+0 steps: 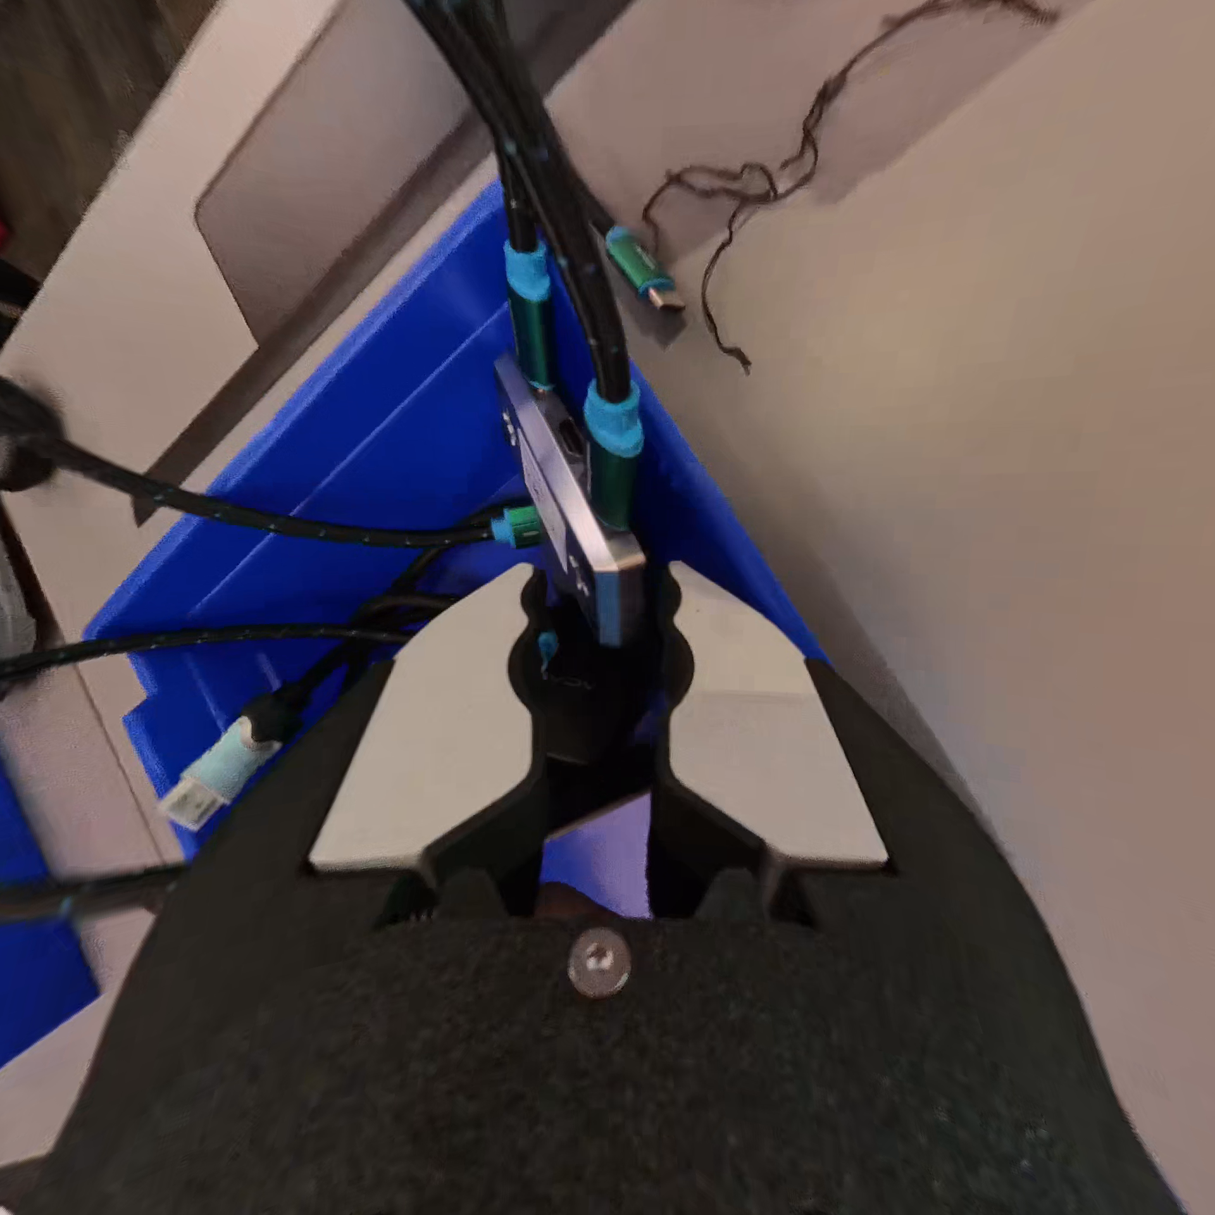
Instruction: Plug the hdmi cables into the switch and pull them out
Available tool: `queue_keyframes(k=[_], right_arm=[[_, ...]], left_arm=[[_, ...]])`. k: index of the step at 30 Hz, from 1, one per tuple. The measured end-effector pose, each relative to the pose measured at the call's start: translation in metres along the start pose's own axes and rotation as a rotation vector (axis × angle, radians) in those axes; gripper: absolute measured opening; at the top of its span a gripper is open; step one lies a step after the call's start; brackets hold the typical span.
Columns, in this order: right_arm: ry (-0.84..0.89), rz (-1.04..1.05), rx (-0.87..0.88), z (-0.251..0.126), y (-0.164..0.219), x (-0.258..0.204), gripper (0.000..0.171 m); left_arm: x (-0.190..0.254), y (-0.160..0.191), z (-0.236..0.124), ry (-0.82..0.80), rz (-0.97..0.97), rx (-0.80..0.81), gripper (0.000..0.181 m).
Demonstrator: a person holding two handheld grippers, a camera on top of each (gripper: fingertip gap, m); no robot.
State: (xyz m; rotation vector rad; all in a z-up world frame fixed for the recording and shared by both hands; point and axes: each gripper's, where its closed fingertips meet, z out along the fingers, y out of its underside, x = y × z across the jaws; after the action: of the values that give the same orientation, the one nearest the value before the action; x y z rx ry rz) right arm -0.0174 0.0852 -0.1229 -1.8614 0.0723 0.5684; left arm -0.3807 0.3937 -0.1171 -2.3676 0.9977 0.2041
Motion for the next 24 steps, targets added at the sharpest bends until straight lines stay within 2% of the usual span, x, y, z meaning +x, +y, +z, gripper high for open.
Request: queue_keyframes(k=[1, 5, 9, 15, 20, 24], right_arm=[[-0.007, 0.008, -0.005, 0.0, 0.001, -0.001, 0.043], [-0.027, 0.016, -0.033, 0.0, 0.008, -0.004, 0.043], [-0.045, 0.007, -0.065, 0.003, 0.015, -0.01, 0.043], [-0.041, -0.012, -0.074, 0.001, 0.017, -0.011, 0.043], [-0.033, 0.006, -0.056, -0.002, 0.013, -0.008, 0.043], [-0.041, 0.0, -0.06, -0.001, 0.014, -0.011, 0.043]], left_arm=[[0.0, 0.0, 0.004, 0.022, 0.004, -0.01, 0.033], [-0.001, -0.001, 0.009, 0.04, -0.022, -0.021, 0.034], [0.001, -0.002, 0.007, 0.024, -0.022, 0.003, 0.025], [-0.008, -0.002, -0.001, -0.065, 0.004, 0.088, 0.021], [-0.011, -0.009, -0.045, -0.021, -0.056, 0.256, 0.02], [-0.026, -0.023, -0.113, -0.008, -0.073, 0.395, 0.019]])
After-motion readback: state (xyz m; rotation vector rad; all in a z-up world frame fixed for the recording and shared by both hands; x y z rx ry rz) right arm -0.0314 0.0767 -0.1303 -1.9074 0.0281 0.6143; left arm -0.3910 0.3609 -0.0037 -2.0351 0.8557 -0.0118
